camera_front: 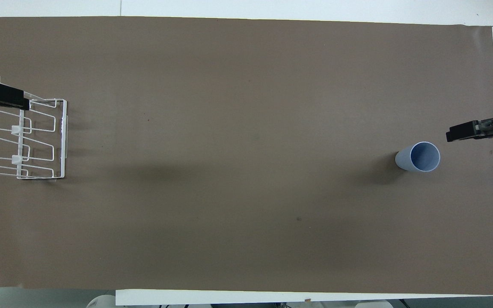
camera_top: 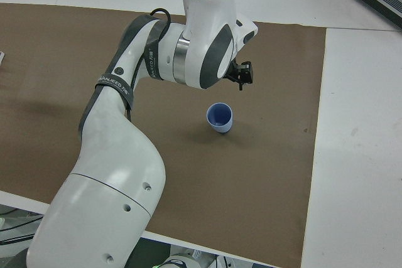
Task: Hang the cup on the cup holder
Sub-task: 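Lower the right gripper onto the blue cup and grasp it, then lift the cup with the right gripper while the left gripper approaches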
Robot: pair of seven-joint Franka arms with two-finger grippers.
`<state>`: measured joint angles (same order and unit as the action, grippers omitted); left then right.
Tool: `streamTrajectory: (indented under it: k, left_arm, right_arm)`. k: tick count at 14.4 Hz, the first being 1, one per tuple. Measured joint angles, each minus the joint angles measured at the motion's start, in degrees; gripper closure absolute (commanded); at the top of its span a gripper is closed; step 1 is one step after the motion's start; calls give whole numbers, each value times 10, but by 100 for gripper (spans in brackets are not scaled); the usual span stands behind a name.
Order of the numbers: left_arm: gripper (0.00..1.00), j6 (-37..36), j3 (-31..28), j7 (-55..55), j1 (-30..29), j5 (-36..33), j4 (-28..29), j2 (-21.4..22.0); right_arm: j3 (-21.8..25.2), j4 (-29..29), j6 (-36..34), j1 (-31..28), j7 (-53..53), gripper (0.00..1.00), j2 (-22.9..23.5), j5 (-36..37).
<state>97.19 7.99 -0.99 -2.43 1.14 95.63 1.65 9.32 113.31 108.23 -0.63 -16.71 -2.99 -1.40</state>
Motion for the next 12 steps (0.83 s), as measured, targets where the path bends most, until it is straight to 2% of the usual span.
streamTrajectory:
  k: [2,5,9,12]
  left_arm:
    - [0,-4,1,-15,10,0,0,-1]
    - [0,-5,2,-46,35,0,0,-1]
    - [0,-7,-3,-49,34,0,0,-1]
    - [0,-9,-7,-49,29,0,0,-1]
  right_arm:
    - [0,41,46,-7,-46,0,1,-8]
    - [1,76,77,-15,-105,2,15,-10]
    - [0,82,129,-25,-124,15,66,-17]
    - [0,82,138,-26,-149,32,83,-18]
